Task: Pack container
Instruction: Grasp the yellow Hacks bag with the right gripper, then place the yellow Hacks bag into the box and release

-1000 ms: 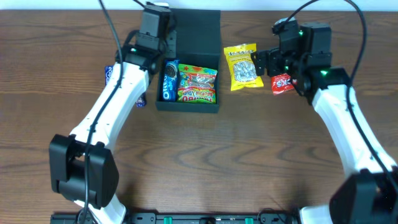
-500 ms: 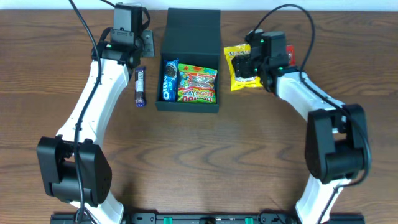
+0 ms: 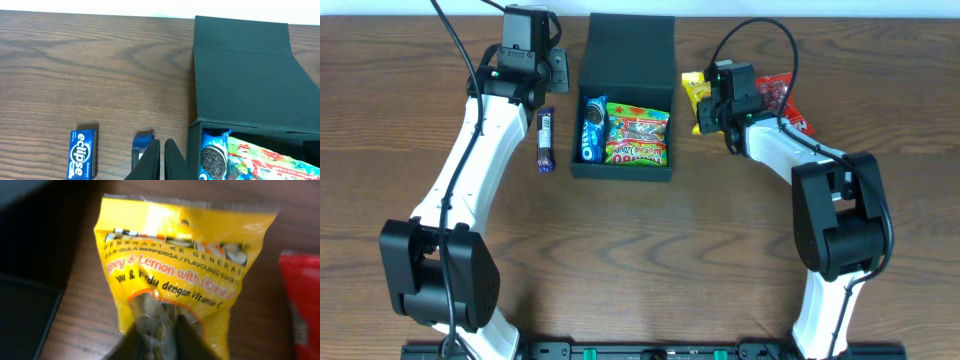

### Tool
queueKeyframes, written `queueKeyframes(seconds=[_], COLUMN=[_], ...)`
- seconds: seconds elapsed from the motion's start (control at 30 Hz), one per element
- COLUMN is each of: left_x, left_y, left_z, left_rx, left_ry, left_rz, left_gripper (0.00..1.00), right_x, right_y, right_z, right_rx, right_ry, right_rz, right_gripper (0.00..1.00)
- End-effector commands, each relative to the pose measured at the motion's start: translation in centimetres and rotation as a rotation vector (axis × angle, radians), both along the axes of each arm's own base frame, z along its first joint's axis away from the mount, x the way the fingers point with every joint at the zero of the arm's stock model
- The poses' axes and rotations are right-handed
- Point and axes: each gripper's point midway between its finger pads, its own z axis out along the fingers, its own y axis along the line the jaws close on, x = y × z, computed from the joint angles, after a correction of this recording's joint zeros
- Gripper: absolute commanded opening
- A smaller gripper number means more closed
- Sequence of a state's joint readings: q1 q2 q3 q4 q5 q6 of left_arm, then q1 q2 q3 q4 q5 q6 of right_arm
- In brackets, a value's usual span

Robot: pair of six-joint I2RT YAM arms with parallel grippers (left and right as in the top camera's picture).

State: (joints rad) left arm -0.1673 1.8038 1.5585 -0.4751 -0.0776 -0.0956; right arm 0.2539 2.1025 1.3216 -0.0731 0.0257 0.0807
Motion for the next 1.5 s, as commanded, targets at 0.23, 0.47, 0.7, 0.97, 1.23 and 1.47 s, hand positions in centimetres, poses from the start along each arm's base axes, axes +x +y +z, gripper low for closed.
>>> queueKeyframes(seconds=[0.23, 0.47, 0.7, 0.97, 1.23, 1.47], left_x=[-0.1, 0.1, 0.0, -0.2, -0.2, -0.2], left_y=[2.2, 5.7, 9.1, 11.7, 11.7, 11.7], left_z=[1.8, 1.8, 1.8, 1.7, 1.7, 1.7], left_rx=[0.000, 0.001, 0.002, -0.044, -0.047, -0.047], left_ry=[-0.031, -0.032, -0.034, -0.031, -0.031, -0.030], left_rz=[0.030, 0.100, 0.168, 0.196, 0.194, 0.194], left_gripper=[0.06, 0.06, 0.16, 0.95, 0.95, 0.95], right_x=[-0.6, -0.2, -5.0, -8.1, -8.3, -6.3], right_y=[-0.2, 1.5, 11.7, 15.1, 16.8, 15.8], right_z=[1.2, 12.3, 17.4, 13.9, 8.6, 4.0], right_rx=[0.031, 0.034, 0.083, -0.068, -0.095, -0.186], right_ry=[0.009, -0.227, -0.394, -0.459, -0.405, -0.350], right_rz=[-0.073, 0.043, 0.661, 1.070, 1.153, 1.086], right_gripper=[0.01, 0.01, 0.01, 0.01, 0.02, 0.01])
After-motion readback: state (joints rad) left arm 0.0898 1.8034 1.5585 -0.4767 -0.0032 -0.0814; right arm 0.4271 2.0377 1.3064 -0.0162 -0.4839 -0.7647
